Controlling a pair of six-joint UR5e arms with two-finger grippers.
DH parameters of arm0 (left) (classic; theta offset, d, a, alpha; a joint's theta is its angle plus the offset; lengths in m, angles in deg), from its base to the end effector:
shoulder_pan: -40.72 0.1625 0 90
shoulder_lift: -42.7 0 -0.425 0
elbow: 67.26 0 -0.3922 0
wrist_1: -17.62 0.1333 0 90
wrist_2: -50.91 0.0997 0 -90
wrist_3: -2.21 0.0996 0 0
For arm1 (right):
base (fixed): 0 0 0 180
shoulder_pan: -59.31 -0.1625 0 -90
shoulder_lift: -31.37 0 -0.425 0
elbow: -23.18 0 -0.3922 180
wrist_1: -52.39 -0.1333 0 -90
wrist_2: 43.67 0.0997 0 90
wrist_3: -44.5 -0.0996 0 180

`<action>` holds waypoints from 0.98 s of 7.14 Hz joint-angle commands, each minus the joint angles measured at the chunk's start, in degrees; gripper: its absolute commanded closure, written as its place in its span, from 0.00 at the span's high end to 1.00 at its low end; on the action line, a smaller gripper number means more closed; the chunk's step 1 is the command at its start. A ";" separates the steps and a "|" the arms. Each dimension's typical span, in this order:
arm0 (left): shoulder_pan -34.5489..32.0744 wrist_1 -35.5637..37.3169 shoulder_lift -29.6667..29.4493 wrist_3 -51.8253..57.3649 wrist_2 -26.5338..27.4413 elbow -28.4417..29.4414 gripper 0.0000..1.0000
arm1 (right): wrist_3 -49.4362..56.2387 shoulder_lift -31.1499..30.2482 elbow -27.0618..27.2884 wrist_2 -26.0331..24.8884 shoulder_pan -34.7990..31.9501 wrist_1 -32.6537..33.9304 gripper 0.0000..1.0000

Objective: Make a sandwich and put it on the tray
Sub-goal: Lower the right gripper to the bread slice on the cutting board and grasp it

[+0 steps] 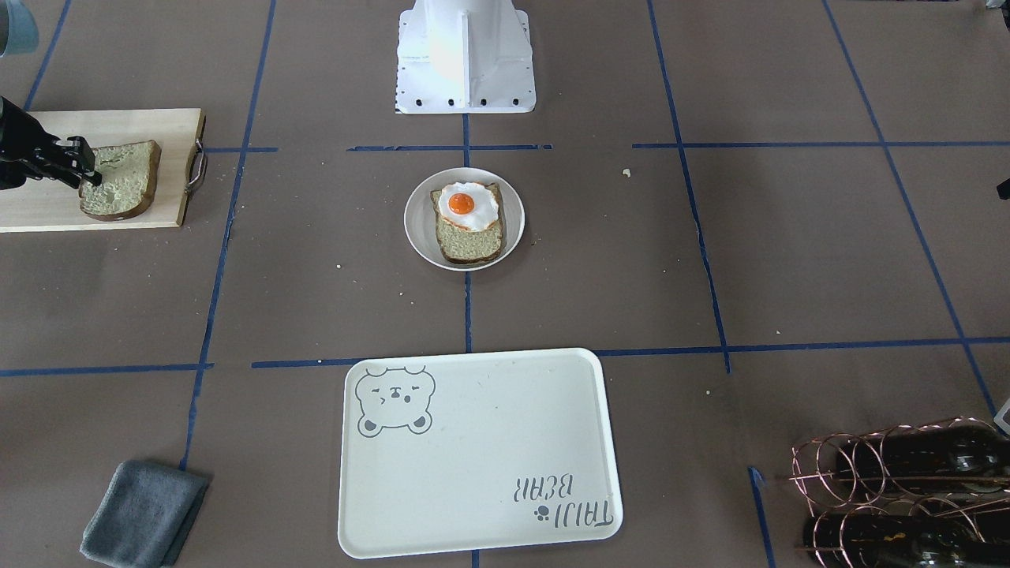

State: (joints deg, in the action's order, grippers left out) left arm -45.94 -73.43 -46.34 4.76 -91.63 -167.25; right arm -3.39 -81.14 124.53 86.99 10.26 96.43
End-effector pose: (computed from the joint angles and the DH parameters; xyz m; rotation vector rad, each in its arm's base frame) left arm -0.0257 -0.4913 0.5681 0.1573 0.9167 0.1759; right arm -0.1758 -0.3070 0.6362 -0.0657 -0.8964 -0.1026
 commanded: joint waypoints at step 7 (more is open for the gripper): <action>-0.09 0.09 0.09 -0.08 0.07 -0.39 1.00 | -3.62 -0.79 4.91 15.09 -10.04 -6.77 0.00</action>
State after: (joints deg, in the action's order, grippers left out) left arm -46.02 -73.35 -46.25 4.67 -91.56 -167.83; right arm -6.97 -82.57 128.42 95.37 5.67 89.84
